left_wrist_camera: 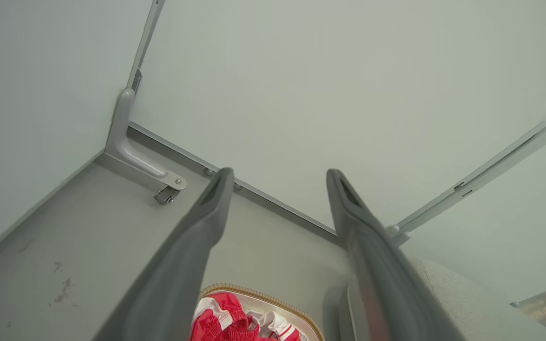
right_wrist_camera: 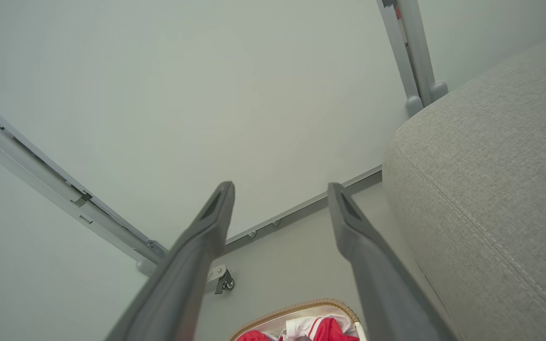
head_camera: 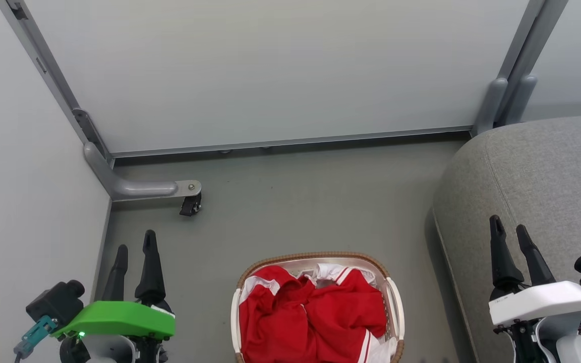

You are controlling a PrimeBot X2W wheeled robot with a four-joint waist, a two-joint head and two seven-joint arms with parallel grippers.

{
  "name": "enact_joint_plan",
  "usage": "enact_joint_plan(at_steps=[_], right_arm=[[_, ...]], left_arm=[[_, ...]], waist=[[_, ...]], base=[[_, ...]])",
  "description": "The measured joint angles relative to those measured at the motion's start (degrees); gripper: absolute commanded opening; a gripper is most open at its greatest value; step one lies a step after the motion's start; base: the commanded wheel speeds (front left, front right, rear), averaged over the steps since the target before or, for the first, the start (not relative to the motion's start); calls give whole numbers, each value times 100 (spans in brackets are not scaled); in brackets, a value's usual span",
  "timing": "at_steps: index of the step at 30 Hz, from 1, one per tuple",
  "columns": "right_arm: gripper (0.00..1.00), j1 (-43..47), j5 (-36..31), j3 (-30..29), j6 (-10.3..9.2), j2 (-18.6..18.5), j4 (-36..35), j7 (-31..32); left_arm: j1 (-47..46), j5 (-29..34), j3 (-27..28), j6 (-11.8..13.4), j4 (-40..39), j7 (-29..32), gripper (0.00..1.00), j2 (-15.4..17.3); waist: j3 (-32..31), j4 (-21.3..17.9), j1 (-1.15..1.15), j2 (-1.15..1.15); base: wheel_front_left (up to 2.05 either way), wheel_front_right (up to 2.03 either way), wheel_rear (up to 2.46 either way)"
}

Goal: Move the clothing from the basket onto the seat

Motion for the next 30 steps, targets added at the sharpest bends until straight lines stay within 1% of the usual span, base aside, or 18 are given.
enact_joint_plan(at_steps=[10,21,30], right_arm=[[100,43,-681,34,0,-8,20,-160],[100,58,-1377,70,0,-15,27,-319],[100,60,-1818,79,0,-25,65,-421]], left_arm=[[9,691,-112,18,98,-154,100,3],[57,1195,-136,57,212,-304,100,9],[57,1575,-190,57,314,-413,100,13]], waist=[[8,14,0,0],[24,34,0,0],[40,55,0,0]], base=[[0,0,0],[0,0,0],[0,0,0]])
